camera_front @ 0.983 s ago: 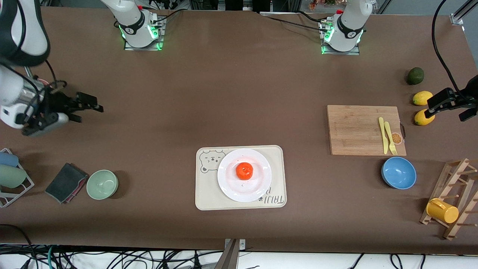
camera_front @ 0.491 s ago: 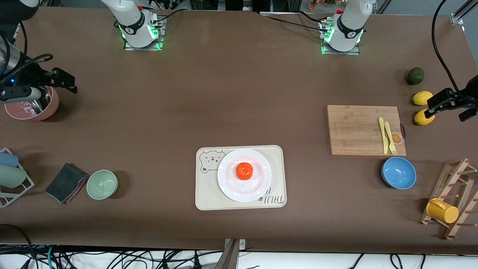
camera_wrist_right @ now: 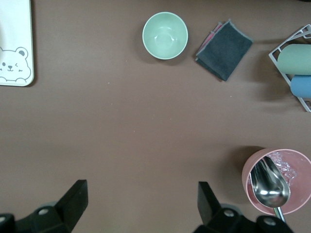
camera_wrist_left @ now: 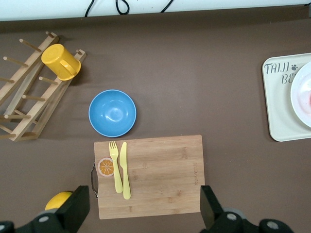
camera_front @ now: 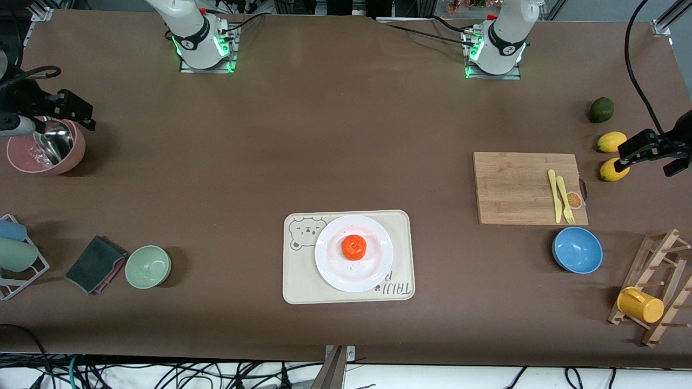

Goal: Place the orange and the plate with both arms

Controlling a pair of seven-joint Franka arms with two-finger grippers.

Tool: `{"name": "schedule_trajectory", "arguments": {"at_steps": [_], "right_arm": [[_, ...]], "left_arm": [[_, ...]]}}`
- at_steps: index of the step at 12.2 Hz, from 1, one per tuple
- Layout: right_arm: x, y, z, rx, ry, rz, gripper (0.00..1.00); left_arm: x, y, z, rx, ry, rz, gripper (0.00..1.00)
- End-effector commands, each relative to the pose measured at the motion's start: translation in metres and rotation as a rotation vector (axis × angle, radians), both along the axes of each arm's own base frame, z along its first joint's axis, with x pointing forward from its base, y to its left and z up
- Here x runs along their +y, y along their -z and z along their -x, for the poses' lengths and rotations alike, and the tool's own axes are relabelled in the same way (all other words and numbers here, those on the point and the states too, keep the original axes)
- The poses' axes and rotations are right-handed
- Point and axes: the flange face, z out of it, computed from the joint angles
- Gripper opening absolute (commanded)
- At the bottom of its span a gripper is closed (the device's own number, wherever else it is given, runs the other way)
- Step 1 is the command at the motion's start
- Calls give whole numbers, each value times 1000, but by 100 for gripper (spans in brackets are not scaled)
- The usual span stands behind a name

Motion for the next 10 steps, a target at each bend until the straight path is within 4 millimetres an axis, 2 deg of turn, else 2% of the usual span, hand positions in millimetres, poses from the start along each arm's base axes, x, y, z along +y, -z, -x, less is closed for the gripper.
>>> {"name": "schedule_trajectory", "arguments": {"at_steps": [1,2,4,10], "right_arm": [[-12,-6,-7,2,29,16,100],[-22,-6,-7,2,47,16,100],[-28,-5,-7,7,56,18,100],[-28,-5,-2,36,57,15,100]], "left_arm": [[4,2,-2,10,12,-6,100],[2,4,-2,13,17,-6,100],[5,3,-1,15,14,-6,100],[3,6,-1,18,13,8,100]]}}
